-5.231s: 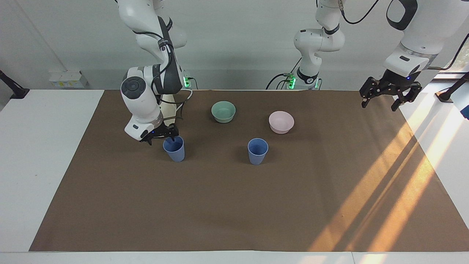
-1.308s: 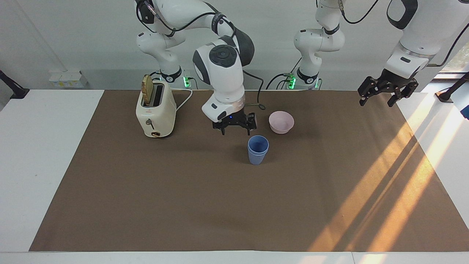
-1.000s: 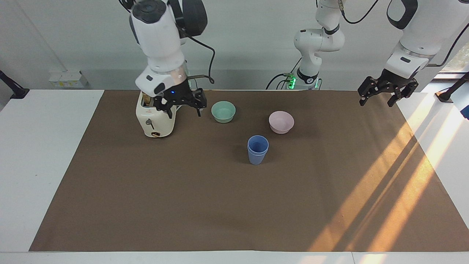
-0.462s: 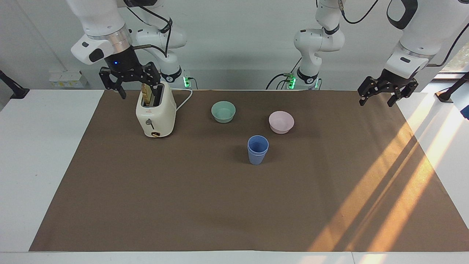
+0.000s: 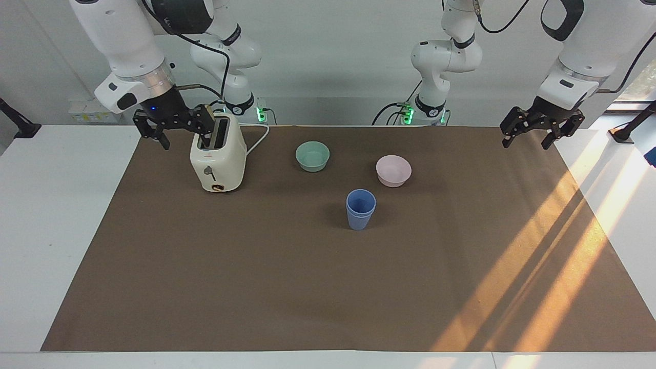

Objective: Stack blue cups with both arms

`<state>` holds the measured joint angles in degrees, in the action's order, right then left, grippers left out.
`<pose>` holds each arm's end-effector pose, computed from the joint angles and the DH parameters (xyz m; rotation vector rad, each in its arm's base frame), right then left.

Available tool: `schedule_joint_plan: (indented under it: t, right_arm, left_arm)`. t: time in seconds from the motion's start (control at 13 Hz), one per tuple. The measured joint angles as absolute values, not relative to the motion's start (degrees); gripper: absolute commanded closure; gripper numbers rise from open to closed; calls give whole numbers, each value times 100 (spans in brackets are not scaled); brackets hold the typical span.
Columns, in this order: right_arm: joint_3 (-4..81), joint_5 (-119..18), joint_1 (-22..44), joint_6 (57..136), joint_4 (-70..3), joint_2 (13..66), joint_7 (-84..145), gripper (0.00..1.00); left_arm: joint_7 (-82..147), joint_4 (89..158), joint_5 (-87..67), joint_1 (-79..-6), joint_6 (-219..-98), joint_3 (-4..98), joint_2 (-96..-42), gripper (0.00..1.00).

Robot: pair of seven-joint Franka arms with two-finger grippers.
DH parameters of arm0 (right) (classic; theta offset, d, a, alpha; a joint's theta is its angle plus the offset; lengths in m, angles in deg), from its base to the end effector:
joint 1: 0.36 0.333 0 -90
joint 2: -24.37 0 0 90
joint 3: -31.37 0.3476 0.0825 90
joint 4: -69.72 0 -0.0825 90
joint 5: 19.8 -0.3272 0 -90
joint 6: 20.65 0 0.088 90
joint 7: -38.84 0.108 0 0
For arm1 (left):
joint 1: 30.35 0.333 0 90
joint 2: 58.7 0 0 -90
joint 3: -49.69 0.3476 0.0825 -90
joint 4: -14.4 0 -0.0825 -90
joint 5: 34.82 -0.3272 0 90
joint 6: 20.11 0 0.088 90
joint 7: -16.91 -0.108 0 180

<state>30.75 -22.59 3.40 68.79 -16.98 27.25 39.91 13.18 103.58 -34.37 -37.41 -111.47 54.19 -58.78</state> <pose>0.5131 0.0336 0.6528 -3.0930 -0.0565 0.0065 0.5005 -0.0232 0.6625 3.1290 -0.1719 0.0576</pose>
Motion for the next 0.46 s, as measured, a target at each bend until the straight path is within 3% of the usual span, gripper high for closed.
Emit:
schedule_joint_plan:
  t: [0.46]
  right_arm:
    - [3063,-2259,323,6913,-1750,2645,4041,0]
  left_arm:
    - [1319,10358,-3437,-3741,-11147,5419,-5878,0]
